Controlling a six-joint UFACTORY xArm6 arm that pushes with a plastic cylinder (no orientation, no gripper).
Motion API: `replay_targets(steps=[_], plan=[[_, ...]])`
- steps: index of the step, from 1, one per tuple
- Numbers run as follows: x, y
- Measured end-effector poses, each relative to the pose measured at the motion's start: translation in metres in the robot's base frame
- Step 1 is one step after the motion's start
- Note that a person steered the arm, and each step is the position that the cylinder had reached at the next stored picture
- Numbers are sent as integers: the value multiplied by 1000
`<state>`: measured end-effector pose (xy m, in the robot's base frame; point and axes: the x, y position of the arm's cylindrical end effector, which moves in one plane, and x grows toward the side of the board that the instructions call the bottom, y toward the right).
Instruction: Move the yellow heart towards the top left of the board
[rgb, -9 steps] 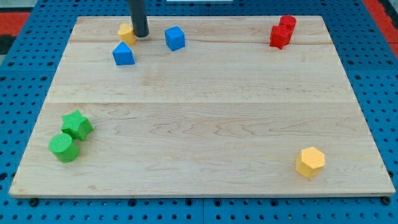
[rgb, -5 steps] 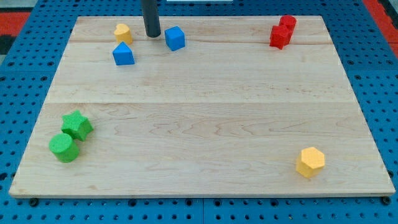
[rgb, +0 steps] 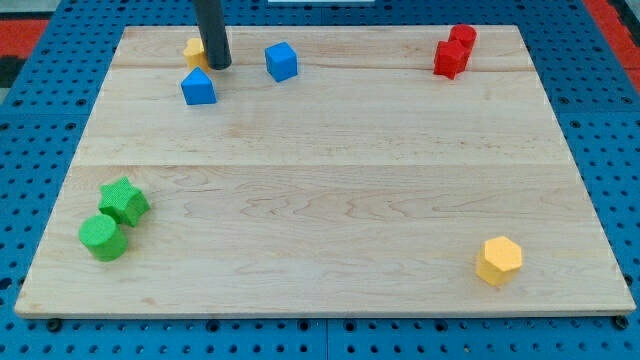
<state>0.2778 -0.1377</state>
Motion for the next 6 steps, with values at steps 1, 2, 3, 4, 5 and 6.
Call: replay_targets(steps=[1,2,3,4,5,6], plan=[[-6,-21],[-12,-35],[-28,-36],[-43,-23],[-53,-2],[-54,-1]])
